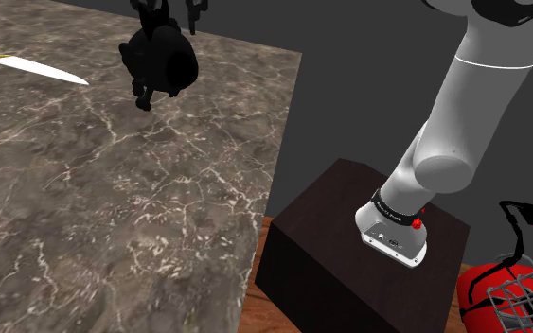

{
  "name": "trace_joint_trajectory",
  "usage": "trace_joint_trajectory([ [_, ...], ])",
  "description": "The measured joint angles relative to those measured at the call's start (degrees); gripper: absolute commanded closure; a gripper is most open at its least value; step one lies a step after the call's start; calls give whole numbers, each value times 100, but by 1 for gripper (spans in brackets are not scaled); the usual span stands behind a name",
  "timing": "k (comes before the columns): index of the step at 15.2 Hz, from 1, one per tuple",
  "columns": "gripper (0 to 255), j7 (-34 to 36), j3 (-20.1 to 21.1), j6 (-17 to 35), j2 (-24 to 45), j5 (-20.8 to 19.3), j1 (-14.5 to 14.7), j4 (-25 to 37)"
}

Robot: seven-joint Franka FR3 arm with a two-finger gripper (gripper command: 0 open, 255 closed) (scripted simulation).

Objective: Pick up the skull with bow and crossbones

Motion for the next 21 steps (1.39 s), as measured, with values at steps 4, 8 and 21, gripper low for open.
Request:
trace_joint_trajectory([
  [4, 255, 1, -3, 19, -9, 2, -7, -23],
  [8, 255, 1, -4, 19, -8, 1, -7, -22],
  [21, 255, -47, 29, -1136, 604, -379, 394, 1663],
])
